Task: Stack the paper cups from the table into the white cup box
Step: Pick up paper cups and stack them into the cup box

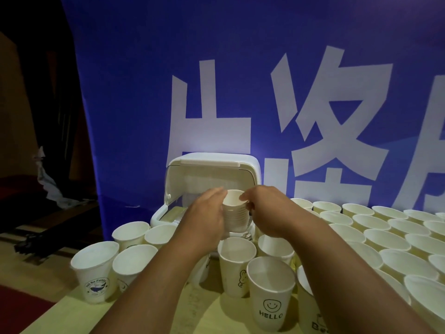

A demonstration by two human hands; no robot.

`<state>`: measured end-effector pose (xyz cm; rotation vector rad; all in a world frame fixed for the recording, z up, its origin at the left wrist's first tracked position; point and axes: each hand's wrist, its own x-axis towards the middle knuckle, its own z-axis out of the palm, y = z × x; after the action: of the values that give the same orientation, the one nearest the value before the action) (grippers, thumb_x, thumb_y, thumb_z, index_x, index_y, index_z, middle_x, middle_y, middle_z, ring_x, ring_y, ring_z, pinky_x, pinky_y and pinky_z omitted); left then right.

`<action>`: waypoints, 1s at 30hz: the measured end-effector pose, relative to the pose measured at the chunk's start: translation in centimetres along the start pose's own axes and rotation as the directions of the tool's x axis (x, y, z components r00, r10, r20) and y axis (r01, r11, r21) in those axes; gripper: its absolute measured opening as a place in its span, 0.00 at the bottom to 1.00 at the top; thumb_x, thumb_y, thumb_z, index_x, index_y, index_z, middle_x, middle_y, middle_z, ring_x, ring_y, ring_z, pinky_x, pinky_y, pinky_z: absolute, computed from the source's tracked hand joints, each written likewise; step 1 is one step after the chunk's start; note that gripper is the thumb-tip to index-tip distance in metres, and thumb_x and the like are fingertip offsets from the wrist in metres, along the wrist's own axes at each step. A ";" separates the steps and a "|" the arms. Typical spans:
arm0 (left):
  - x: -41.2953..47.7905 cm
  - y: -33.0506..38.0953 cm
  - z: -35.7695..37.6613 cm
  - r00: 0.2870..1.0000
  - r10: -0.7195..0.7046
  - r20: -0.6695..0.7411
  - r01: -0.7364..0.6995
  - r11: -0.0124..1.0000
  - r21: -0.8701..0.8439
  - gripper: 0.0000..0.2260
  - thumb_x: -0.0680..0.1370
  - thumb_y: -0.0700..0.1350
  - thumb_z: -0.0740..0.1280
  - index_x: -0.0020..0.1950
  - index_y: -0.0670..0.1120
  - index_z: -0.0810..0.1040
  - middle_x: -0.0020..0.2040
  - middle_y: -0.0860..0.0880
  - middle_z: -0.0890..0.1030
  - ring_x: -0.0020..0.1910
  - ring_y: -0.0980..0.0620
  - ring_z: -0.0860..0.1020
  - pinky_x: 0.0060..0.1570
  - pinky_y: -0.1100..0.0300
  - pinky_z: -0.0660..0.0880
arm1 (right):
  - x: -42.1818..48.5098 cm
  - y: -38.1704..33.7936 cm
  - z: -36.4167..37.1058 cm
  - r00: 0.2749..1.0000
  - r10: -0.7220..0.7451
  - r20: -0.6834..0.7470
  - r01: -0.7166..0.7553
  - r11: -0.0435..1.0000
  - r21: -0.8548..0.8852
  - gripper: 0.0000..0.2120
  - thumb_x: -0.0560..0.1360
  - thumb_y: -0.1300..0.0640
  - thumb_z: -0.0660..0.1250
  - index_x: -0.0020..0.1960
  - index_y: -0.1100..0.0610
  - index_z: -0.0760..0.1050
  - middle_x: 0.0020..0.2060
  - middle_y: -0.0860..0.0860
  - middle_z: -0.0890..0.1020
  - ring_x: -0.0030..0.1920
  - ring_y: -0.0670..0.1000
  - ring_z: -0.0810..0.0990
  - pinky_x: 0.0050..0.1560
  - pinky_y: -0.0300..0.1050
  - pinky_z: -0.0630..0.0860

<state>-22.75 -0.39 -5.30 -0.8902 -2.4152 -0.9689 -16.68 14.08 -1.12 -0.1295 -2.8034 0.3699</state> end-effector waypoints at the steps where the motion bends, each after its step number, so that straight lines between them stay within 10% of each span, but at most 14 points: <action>1: 0.0 -0.1 0.0 1.000 -0.008 0.013 0.008 1.000 0.014 0.22 0.83 0.41 0.66 0.77 0.50 0.70 0.75 0.52 0.72 0.73 0.51 0.70 0.73 0.55 0.67 | -0.1 0.1 0.1 0.999 -0.001 0.032 0.001 1.000 -0.010 0.24 0.77 0.66 0.68 0.71 0.53 0.72 0.64 0.52 0.77 0.58 0.52 0.78 0.58 0.41 0.73; 9: 0.1 -0.7 0.6 0.985 -0.047 0.168 0.019 0.986 0.168 0.35 0.81 0.37 0.67 0.83 0.55 0.56 0.81 0.55 0.64 0.76 0.50 0.67 0.73 0.52 0.70 | -0.2 1.0 0.9 0.974 -0.056 0.218 0.081 0.991 -0.106 0.37 0.79 0.64 0.66 0.80 0.52 0.50 0.79 0.50 0.56 0.76 0.55 0.63 0.72 0.48 0.64; 14: -0.3 -0.2 -1.2 0.993 -0.018 0.116 0.003 0.992 0.123 0.27 0.84 0.41 0.63 0.81 0.55 0.61 0.81 0.55 0.63 0.76 0.50 0.67 0.72 0.56 0.69 | 0.0 1.3 0.5 0.992 -0.053 0.117 0.048 0.998 0.051 0.37 0.77 0.59 0.70 0.80 0.47 0.54 0.75 0.49 0.68 0.70 0.54 0.71 0.66 0.48 0.71; 20: -2.0 0.1 -6.5 0.997 -0.041 -0.059 0.053 0.974 0.218 0.04 0.80 0.48 0.67 0.46 0.55 0.79 0.41 0.57 0.80 0.40 0.56 0.78 0.39 0.56 0.78 | -0.6 0.3 -1.1 0.996 -0.080 -0.047 0.083 0.994 0.067 0.11 0.76 0.53 0.71 0.58 0.46 0.78 0.54 0.48 0.82 0.50 0.49 0.81 0.53 0.45 0.80; 24: -4.6 -1.1 -9.9 0.992 -0.104 -0.077 0.126 0.911 0.393 0.04 0.79 0.50 0.67 0.44 0.55 0.78 0.40 0.58 0.80 0.40 0.57 0.77 0.37 0.56 0.76 | -2.1 -2.4 -2.0 0.982 -0.165 -0.091 0.172 0.982 0.078 0.06 0.77 0.57 0.68 0.43 0.47 0.78 0.41 0.47 0.82 0.41 0.47 0.80 0.44 0.41 0.80; 30: -8.2 -4.9 -14.1 0.960 -0.258 -0.108 0.272 0.773 0.573 0.05 0.79 0.48 0.65 0.45 0.55 0.79 0.42 0.57 0.80 0.40 0.57 0.78 0.41 0.55 0.80 | -4.9 -9.1 1.2 0.923 -0.384 -0.007 0.379 0.905 0.192 0.04 0.77 0.54 0.69 0.49 0.49 0.83 0.45 0.45 0.83 0.44 0.45 0.80 0.50 0.47 0.81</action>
<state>-18.53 -16.58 -2.48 -0.3125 -2.6234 -0.2540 -12.89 4.42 -1.24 0.4668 -2.7165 0.5402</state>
